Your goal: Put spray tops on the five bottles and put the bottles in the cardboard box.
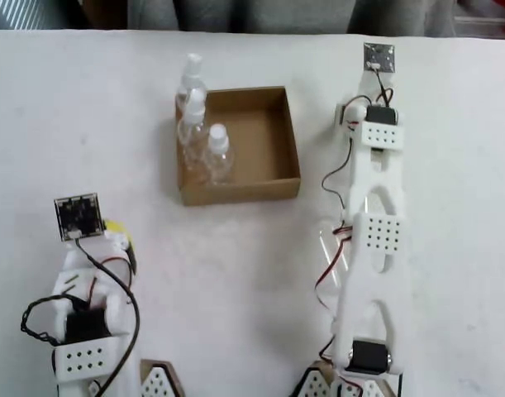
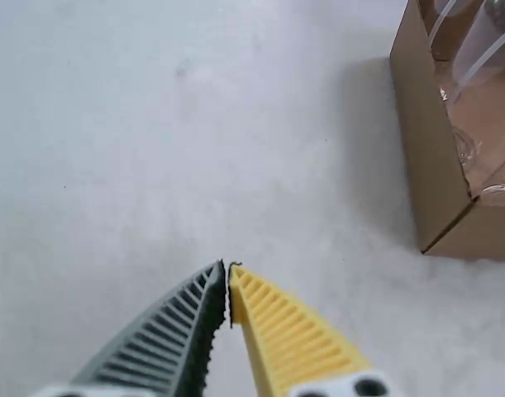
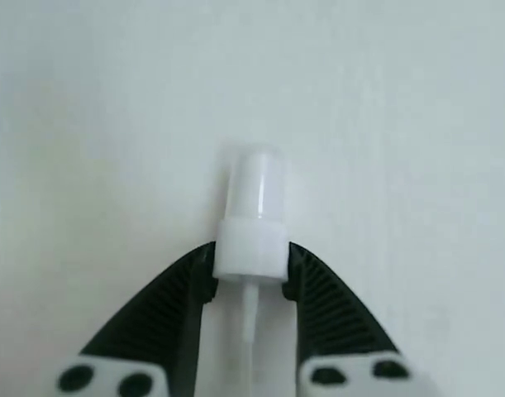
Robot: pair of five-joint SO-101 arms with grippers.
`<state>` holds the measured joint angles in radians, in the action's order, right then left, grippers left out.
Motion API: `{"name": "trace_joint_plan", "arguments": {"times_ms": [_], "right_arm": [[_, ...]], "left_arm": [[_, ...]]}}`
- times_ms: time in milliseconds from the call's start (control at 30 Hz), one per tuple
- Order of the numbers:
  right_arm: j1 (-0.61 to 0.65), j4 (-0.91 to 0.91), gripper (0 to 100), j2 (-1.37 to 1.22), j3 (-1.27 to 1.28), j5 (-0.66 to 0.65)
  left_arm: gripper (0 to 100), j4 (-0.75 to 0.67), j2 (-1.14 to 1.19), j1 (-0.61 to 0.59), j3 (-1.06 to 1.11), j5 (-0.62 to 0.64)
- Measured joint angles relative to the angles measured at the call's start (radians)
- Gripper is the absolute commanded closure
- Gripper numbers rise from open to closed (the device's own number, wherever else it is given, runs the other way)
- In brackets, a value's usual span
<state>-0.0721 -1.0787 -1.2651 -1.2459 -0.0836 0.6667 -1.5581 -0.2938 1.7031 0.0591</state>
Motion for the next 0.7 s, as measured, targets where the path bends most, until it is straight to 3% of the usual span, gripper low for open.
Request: {"name": "trace_joint_plan", "arguments": {"times_ms": [433,700], "right_arm": [[-0.009,-0.568,98.3,0.321,0.005,0.002],[-0.040,-0.620,98.3,0.686,0.316,-0.051]], "left_arm": [[97,0.000,0.000,0.000,0.000,0.000],[97,0.000,0.000,0.000,0.000,0.000]]}}
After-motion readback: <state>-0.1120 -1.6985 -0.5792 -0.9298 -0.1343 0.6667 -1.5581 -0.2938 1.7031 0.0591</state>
